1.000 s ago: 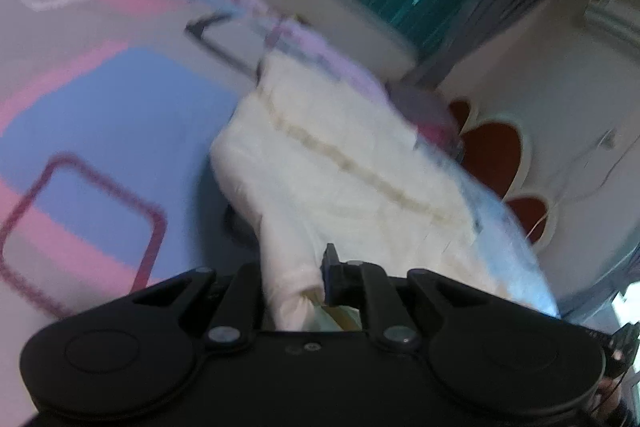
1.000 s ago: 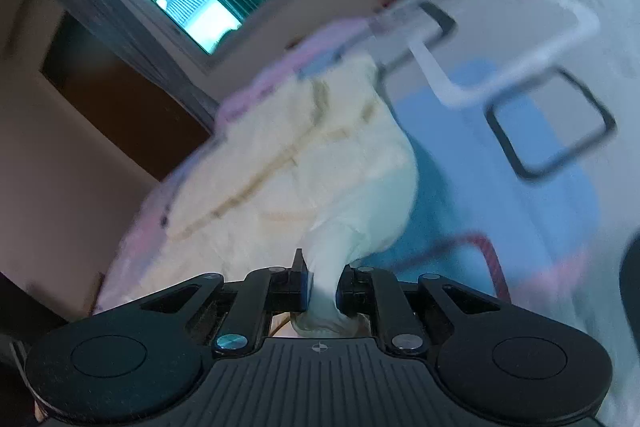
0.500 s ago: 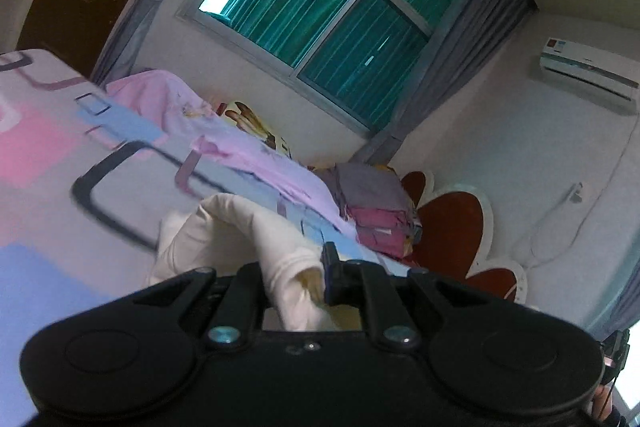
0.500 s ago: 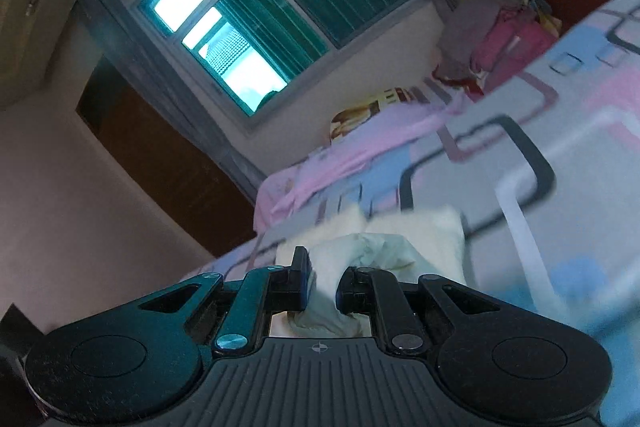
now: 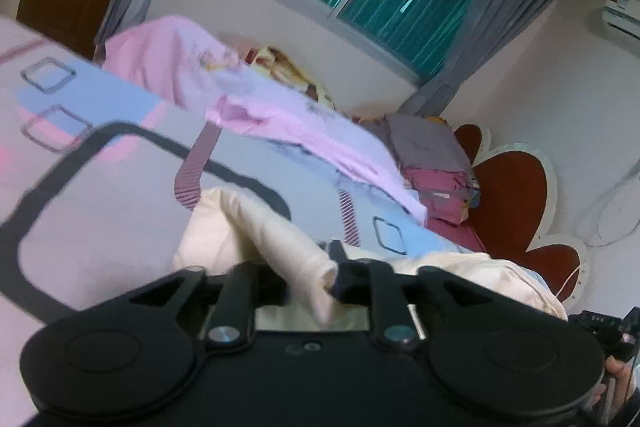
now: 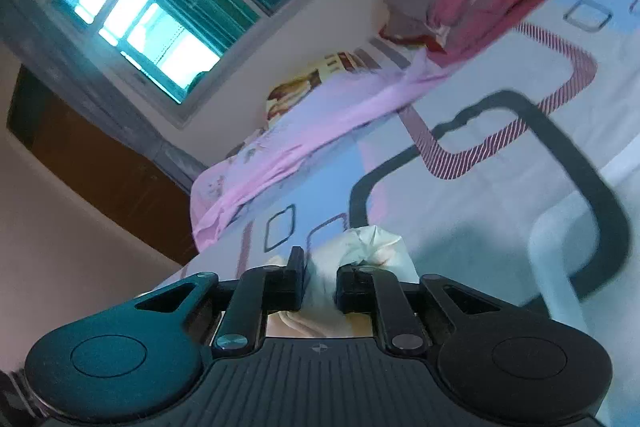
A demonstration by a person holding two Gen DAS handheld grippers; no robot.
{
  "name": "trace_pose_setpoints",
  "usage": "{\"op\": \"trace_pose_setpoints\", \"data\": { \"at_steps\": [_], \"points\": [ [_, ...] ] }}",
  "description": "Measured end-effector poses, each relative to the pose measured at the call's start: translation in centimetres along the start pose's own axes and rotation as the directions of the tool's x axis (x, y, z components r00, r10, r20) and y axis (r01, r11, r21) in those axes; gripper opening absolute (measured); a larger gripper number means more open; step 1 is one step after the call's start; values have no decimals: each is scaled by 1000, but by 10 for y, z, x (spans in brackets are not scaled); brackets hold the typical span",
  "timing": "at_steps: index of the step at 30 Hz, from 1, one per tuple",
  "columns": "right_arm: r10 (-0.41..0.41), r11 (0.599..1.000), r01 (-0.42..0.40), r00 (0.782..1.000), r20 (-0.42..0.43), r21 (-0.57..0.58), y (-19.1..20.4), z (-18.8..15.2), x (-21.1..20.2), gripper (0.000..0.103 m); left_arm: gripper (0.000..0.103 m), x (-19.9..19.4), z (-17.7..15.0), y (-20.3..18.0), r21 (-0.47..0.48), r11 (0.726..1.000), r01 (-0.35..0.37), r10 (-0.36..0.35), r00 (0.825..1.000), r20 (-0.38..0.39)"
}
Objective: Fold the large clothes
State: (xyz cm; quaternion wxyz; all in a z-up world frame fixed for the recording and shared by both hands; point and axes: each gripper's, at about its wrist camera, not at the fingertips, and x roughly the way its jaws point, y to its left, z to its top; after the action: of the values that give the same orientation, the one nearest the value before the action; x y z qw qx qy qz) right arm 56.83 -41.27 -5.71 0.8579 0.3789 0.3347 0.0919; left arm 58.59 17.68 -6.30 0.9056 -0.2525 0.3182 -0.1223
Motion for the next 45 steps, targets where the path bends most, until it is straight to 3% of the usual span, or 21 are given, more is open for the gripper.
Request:
{"op": "trace_pose_setpoints", "data": {
  "at_steps": [2,3,4,6,10,16,17,18,19,20,21,24,27,29,32,35,38,42,43,44,45],
  "points": [
    [-4,1000,4,999,35,-7,-6,3,3,55,46,6,5,11,-41,999,-6,6,1000,7],
    [-24,999,25,997,67,-23,-5,3,1,75,78,2,6,15,-41,999,-19,21,999,47],
    [-36,998,40,994,103,-42,-6,4,-2,84,87,-5,6,18,-29,999,-45,48,994,102],
    [-21,997,29,993,115,-70,-9,7,-4,85,87,-8,9,26,-4,999,-49,49,993,104],
    [-73,979,85,995,73,-186,-9,8,4,85,86,12,13,42,53,996,-67,68,997,-33],
    [-115,956,99,992,-43,-275,-13,7,47,84,79,48,12,53,90,996,-24,42,979,-199],
    [-110,953,89,992,-60,-291,-12,6,55,70,68,54,14,53,95,995,-18,38,976,-212],
    [-113,949,84,990,-80,-302,-11,6,61,47,39,56,14,53,101,995,4,20,972,-233],
    [-132,942,94,986,-100,-322,-9,5,67,37,24,60,13,51,105,994,23,4,969,-248],
    [-161,927,113,981,-105,-359,-5,3,72,17,20,61,13,48,128,992,25,7,969,-248],
    [-184,905,135,979,-85,-403,1,1,74,12,6,60,12,44,160,986,36,2,973,-232],
    [-192,877,176,981,10,-447,17,-1,62,8,5,36,18,37,174,980,95,-75,990,-121],
    [-187,841,209,978,94,-499,32,-3,56,8,5,21,24,42,173,969,174,-169,985,-47],
    [-225,808,240,970,95,-539,34,-8,69,8,5,35,24,48,153,979,132,-119,988,-94],
    [-302,811,266,953,17,-521,16,-19,100,8,5,59,9,59,115,991,73,-53,983,-174],
    [-346,821,277,937,-49,-500,-6,-33,120,8,10,70,-3,73,56,996,68,-55,978,-199],
    [-318,855,266,947,-44,-446,-21,-36,120,9,13,75,-10,91,-19,997,80,-82,975,-205],
    [-325,848,270,945,-45,-457,-21,-36,120,10,17,74,-11,93,-27,996,82,-86,977,-193],
    [-329,849,272,943,-50,-453,-19,-35,119,12,21,74,-9,91,-25,997,77,-80,979,-190],
    [-344,846,290,938,-44,-447,-15,-32,116,30,26,72,-7,89,-21,998,67,-70,981,-182],
    [-390,826,349,921,-1,-443,-10,-29,109,74,44,66,-5,88,-17,999,41,-43,984,-174]
  ]
}}
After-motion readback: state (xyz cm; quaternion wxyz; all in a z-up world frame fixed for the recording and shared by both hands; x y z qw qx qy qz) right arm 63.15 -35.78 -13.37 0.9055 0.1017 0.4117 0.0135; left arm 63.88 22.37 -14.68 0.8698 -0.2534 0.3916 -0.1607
